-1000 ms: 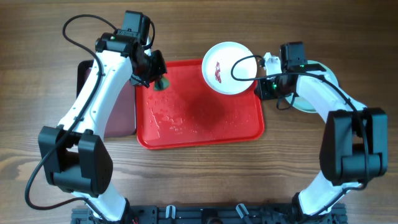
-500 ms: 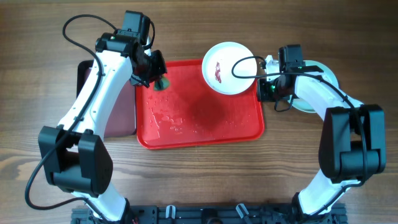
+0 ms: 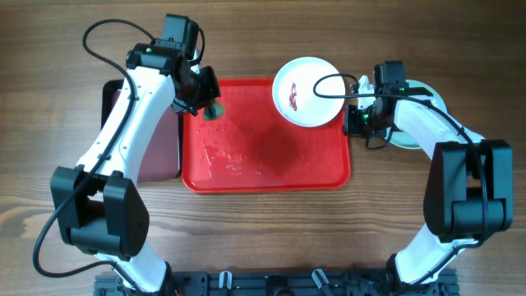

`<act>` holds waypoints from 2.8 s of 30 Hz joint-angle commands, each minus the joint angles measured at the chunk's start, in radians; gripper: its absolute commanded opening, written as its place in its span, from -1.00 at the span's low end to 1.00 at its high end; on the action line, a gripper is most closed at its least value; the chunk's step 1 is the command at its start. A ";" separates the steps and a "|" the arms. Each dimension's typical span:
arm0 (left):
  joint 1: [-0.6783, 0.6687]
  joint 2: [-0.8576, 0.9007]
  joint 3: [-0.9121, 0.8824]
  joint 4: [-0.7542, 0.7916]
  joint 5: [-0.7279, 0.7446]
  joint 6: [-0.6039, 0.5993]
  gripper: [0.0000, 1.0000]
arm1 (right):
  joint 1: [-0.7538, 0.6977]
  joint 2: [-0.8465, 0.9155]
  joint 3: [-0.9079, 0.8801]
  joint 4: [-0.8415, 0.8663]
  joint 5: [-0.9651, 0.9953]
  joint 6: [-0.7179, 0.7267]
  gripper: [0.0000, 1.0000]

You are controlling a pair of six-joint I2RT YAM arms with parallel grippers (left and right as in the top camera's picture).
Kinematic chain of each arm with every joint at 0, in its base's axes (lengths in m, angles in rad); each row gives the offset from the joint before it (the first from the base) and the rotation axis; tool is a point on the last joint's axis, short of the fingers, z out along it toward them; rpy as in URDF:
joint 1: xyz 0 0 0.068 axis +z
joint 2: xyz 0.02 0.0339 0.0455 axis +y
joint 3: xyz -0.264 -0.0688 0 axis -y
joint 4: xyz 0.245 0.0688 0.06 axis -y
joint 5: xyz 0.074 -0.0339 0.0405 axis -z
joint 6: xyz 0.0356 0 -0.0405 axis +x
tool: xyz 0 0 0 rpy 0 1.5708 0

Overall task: Clean dirty plates on tray and stack at the side
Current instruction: 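Release the plate and move the right gripper to the last stained plate, then grasp the stained plate rim with the right gripper and drag it left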

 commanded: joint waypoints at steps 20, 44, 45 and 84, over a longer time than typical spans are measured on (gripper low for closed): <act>-0.002 0.011 -0.003 0.003 0.004 -0.013 -0.92 | 0.165 -0.037 0.100 0.093 0.047 0.080 -0.32; -0.002 0.011 -0.003 0.003 0.004 -0.013 -0.92 | 0.411 0.049 0.100 0.004 -0.044 -0.110 -0.31; -0.002 0.011 -0.003 0.003 0.004 -0.013 -0.92 | 0.415 0.049 0.101 -0.015 -0.090 -0.144 -0.32; -0.002 0.011 -0.003 0.003 0.004 -0.012 -0.92 | 0.166 -0.029 0.193 -0.185 0.242 0.179 -0.31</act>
